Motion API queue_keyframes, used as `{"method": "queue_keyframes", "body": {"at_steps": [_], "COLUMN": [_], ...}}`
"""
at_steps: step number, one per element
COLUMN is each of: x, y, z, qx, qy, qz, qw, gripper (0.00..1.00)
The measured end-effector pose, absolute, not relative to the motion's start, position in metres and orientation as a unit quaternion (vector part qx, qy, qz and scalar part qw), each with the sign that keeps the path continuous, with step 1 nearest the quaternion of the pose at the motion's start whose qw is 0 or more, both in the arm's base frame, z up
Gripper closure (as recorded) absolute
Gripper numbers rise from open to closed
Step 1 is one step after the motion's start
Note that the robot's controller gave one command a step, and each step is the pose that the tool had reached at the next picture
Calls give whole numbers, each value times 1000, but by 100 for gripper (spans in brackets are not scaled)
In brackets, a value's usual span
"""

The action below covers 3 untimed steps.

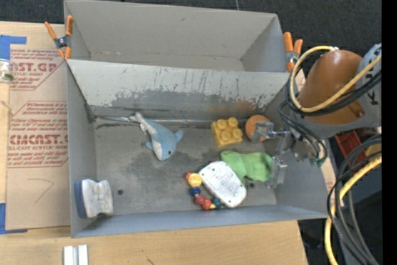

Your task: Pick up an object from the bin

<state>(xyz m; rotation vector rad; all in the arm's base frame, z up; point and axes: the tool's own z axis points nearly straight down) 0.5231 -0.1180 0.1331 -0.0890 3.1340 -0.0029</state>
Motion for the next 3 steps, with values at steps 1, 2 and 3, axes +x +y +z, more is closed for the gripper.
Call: {"method": "queue_keyframes", "body": {"at_steps": [1, 2, 3], "x": [524, 524, 520], "y": [-93, -93, -87], "z": [75, 75, 116], "qx": [-164, -164, -174], "qy": [987, 986, 985], "qz": [0, 0, 1], "qw": [1, 1, -3], "gripper": [100, 100, 100]}}
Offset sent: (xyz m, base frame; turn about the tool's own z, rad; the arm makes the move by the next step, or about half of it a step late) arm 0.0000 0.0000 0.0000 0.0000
